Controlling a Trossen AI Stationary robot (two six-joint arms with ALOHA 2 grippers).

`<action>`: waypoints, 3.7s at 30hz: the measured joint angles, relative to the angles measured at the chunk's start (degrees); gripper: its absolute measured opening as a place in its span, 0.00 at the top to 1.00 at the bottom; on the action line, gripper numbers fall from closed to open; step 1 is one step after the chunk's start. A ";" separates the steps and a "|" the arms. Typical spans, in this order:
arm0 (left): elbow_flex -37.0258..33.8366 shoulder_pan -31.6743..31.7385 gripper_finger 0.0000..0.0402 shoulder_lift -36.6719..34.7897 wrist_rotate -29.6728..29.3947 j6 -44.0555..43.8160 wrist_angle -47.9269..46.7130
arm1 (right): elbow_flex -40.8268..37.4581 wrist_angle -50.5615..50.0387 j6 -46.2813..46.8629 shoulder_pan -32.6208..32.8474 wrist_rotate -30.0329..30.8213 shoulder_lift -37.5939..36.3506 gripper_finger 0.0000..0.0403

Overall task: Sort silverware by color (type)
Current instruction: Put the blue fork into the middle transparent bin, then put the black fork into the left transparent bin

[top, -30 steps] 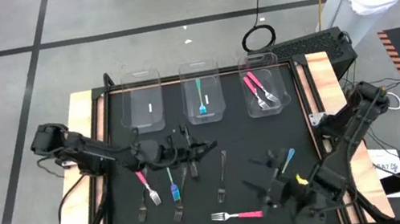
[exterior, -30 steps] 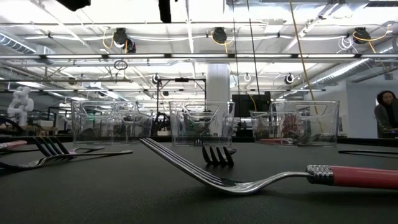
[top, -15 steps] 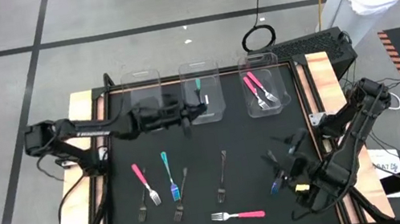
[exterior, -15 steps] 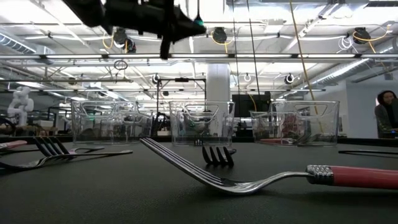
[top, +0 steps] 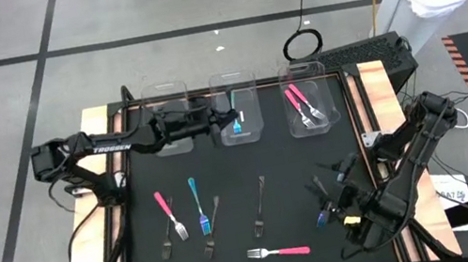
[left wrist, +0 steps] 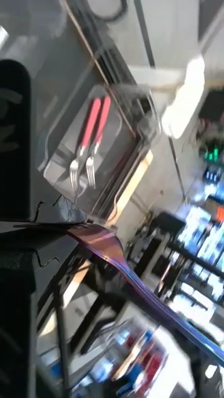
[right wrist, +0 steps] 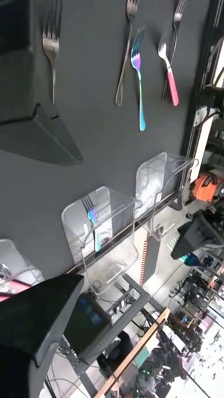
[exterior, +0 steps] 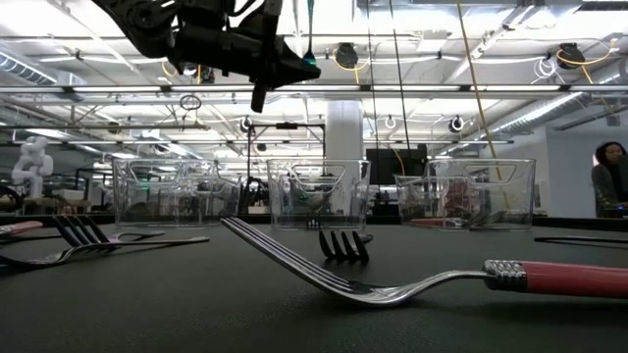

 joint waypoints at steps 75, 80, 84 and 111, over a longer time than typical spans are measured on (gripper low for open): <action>0.02 -1.34 0.56 14.29 -18.32 -10.16 4.71 | -1.40 13.32 1.01 0.37 -4.23 0.02 0.27; 0.02 -2.94 0.56 14.19 -15.32 -6.82 9.08 | -1.40 13.29 0.81 0.37 -4.62 0.04 0.27; 0.02 -4.95 0.56 12.87 -14.87 -3.74 9.86 | -1.40 13.29 0.79 0.37 -5.87 0.04 0.27; 0.00 -21.77 0.56 0.36 -13.69 13.13 -2.95 | -8.49 13.10 21.52 -0.07 -50.27 0.04 0.27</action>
